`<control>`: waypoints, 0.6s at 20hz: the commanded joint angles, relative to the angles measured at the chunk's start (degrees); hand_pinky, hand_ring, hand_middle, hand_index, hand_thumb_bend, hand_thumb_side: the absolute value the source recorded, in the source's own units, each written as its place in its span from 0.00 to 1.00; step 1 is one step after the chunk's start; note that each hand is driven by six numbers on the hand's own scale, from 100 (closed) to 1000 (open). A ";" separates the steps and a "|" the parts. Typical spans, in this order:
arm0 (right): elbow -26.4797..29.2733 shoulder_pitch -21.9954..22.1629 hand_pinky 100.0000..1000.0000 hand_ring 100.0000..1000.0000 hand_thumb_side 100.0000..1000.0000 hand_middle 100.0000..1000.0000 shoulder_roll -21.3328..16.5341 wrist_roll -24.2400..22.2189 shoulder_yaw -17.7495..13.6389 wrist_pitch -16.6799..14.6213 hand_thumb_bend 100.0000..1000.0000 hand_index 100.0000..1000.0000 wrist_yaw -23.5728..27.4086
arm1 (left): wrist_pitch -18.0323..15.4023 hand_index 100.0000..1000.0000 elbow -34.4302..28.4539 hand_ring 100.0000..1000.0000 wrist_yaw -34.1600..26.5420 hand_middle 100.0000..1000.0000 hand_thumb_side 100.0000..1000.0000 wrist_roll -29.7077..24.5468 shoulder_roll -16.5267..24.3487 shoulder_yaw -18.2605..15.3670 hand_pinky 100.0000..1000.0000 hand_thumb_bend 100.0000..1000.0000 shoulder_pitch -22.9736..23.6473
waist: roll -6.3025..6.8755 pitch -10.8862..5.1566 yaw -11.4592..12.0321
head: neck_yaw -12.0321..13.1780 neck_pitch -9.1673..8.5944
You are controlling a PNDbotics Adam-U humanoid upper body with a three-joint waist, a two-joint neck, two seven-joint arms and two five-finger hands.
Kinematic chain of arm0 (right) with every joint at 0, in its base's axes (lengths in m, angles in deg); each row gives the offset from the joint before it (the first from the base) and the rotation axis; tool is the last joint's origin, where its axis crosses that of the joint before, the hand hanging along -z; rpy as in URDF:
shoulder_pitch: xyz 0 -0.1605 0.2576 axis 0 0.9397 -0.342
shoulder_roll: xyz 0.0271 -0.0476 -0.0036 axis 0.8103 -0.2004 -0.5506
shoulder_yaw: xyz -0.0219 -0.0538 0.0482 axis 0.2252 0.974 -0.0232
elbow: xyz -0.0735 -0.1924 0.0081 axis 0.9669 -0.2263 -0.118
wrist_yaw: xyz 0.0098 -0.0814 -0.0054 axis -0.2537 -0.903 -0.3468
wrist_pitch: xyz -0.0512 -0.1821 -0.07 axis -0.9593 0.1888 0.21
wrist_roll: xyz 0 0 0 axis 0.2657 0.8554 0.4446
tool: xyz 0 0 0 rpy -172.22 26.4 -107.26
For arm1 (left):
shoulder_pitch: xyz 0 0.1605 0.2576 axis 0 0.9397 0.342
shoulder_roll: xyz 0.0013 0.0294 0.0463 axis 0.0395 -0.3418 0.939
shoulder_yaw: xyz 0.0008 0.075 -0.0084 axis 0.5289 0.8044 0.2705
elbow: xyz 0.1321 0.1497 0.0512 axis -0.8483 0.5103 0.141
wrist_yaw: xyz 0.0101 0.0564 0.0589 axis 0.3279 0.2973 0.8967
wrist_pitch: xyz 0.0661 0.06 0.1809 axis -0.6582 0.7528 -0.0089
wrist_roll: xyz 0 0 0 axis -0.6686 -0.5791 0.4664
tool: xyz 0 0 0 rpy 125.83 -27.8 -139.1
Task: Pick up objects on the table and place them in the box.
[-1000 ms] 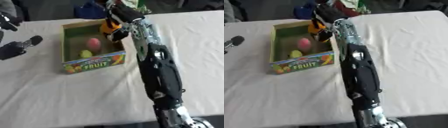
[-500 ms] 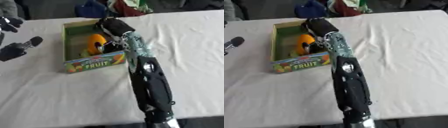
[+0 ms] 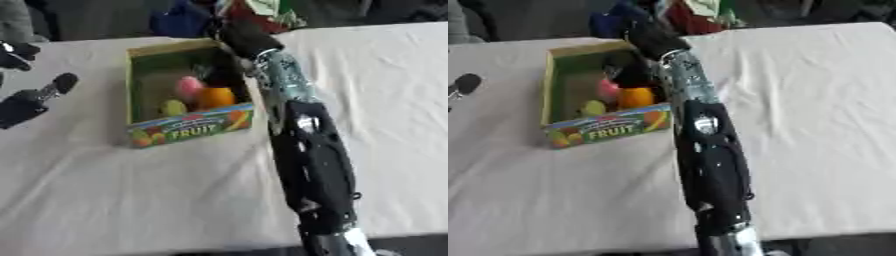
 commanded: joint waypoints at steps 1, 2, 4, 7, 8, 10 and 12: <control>2.72 -2.27 0.71 0.74 0.60 0.76 -7.39 5.30 -4.88 6.57 0.00 0.83 4.45 | 1.25 0.69 -0.89 0.58 -5.50 0.56 0.87 8.54 0.94 -4.31 0.69 0.64 1.99 | 0.17 -1.39 0.37 | -0.33 0.09; 3.53 -2.30 0.70 0.73 0.61 0.75 -9.25 7.21 -6.83 9.57 0.00 0.82 5.61 | 1.19 0.69 -0.60 0.58 -7.82 0.56 0.88 11.95 1.01 -5.38 0.70 0.64 3.24 | 0.13 -1.58 0.55 | -0.48 0.15; 5.78 -2.20 0.70 0.72 0.66 0.72 -12.57 10.73 -11.17 16.25 0.00 0.81 7.57 | 0.68 0.69 0.63 0.58 -11.59 0.56 0.89 18.51 1.41 -7.79 0.70 0.63 5.98 | 0.04 -2.03 0.86 | -0.68 0.30; 10.99 -1.93 0.69 0.70 0.67 0.69 -16.42 13.97 -17.64 25.80 0.00 0.79 9.99 | -0.22 0.69 3.59 0.58 -15.34 0.56 0.90 25.77 1.62 -11.32 0.70 0.60 9.70 | 0.02 -2.81 1.23 | -0.91 0.67; 13.08 -1.94 0.69 0.69 0.67 0.69 -17.54 14.40 -19.70 28.73 0.00 0.79 10.49 | -0.57 0.69 4.69 0.58 -16.22 0.56 0.89 27.97 1.56 -12.72 0.69 0.59 10.81 | 0.01 -3.00 1.37 | -1.01 0.75; 17.70 -1.93 0.69 0.69 0.67 0.67 -19.77 14.34 -23.59 34.51 0.00 0.78 10.17 | -1.53 0.69 7.78 0.57 -18.65 0.56 0.90 31.97 1.28 -15.70 0.69 0.57 13.03 | -0.02 -3.40 1.69 | -1.14 0.80; 22.62 -2.35 0.69 0.69 0.67 0.67 -21.48 13.55 -26.72 39.42 0.00 0.78 9.04 | -3.14 0.69 11.41 0.57 -21.86 0.56 0.90 33.04 1.06 -18.71 0.69 0.56 14.96 | -0.07 -3.78 2.06 | -1.42 0.82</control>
